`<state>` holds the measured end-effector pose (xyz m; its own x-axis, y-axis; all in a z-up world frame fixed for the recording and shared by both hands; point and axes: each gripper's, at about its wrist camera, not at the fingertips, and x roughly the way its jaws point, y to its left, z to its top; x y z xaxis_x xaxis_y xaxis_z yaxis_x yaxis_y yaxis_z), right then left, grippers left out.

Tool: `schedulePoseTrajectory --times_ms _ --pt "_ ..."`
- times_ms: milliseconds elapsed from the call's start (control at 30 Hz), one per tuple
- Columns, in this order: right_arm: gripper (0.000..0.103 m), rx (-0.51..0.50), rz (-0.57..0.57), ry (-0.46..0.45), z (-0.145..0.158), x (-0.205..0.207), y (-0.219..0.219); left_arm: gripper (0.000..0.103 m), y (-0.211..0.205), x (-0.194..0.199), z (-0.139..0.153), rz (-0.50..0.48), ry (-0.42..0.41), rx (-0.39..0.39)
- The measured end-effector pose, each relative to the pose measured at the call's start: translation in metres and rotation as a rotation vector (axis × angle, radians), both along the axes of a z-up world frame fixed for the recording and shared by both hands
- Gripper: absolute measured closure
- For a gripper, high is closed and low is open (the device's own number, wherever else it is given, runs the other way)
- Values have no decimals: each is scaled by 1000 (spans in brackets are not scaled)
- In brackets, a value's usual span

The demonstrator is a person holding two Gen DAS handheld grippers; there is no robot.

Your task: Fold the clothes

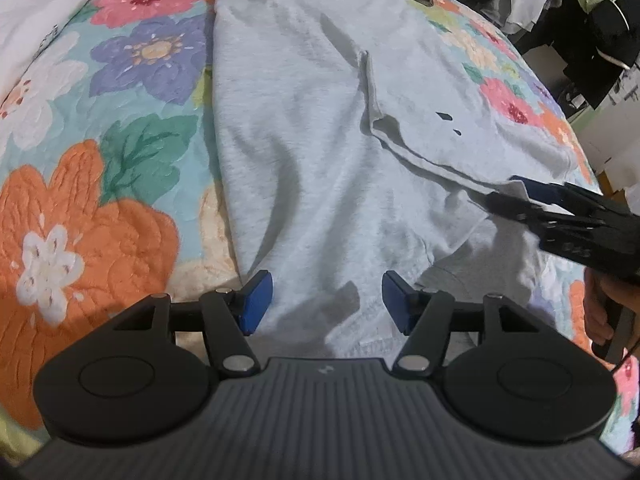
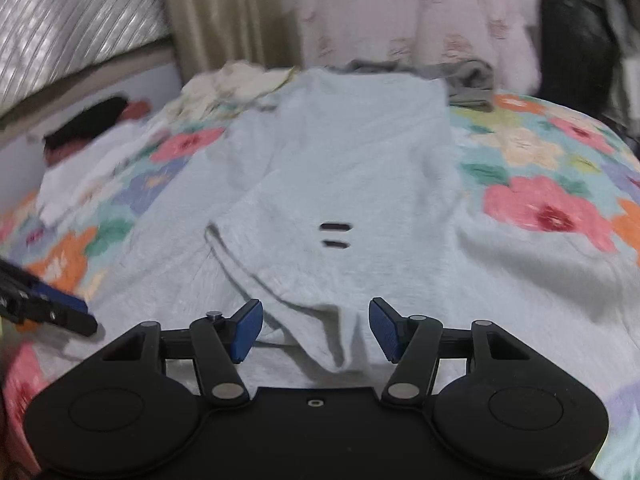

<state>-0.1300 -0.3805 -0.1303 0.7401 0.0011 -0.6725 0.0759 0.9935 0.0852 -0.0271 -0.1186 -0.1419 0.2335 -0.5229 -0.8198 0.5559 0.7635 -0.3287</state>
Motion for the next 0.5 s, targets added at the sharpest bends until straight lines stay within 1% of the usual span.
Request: schedulePoseTrajectory --times_ms 33,67,100,133,200,267,333,400,500 --pt "58 -32 5 18 -4 3 3 43 -1 2 -2 5 7 -16" --pt "85 -66 6 34 -8 6 6 43 -1 4 -5 20 21 -39" --pt "92 -88 -8 42 -10 7 7 43 -1 7 -8 35 34 -63" --pt "92 -81 -34 29 -8 7 6 44 -1 8 -7 38 28 -86" --pt "95 -29 -92 -3 2 6 -3 43 0 3 3 25 -24 -133" --pt "96 56 -156 -47 19 5 -20 43 -1 -1 13 3 -70 -187" --pt "97 164 -215 -97 35 1 -42 43 -3 -4 17 -16 -81 -220" --pt "97 215 -255 -132 48 -3 -58 42 -7 -7 18 -39 -76 -224" --pt "97 163 -318 -146 56 -4 -72 42 -15 -13 15 -83 -76 -193"
